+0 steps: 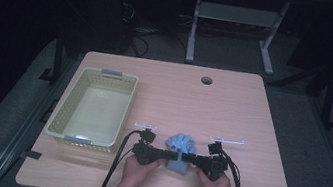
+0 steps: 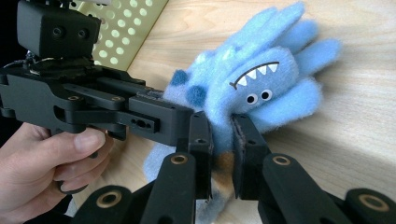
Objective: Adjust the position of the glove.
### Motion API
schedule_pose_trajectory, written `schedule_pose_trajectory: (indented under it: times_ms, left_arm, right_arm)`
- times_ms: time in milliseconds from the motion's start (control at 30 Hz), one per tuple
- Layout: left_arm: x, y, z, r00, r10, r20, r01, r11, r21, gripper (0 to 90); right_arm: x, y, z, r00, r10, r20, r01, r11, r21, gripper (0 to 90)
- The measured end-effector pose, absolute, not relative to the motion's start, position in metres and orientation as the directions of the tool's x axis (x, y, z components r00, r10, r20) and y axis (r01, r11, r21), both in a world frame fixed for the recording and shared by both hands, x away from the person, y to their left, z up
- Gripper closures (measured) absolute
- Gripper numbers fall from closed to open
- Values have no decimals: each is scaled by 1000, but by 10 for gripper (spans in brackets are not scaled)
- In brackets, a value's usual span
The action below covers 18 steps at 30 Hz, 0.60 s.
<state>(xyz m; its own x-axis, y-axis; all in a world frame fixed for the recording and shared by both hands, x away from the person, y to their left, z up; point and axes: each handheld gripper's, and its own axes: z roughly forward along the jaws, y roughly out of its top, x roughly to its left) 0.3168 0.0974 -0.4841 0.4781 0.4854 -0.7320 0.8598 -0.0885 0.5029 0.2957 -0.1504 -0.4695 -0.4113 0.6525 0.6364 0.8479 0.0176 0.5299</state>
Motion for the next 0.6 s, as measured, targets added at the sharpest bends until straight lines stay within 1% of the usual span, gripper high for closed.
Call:
schedule_pose_trajectory:
  times_ms: [167,600]
  left_arm:
    - [318,96,-480,487,478,-731,855,-88,512,780]
    - [319,97,-457,522,459,-719,833,-91,546,780]
  right_arm:
    - [295,-152,-468,-411,650,639,844,7,536,799]
    - [295,-156,-448,-435,626,647,823,-15,568,799]
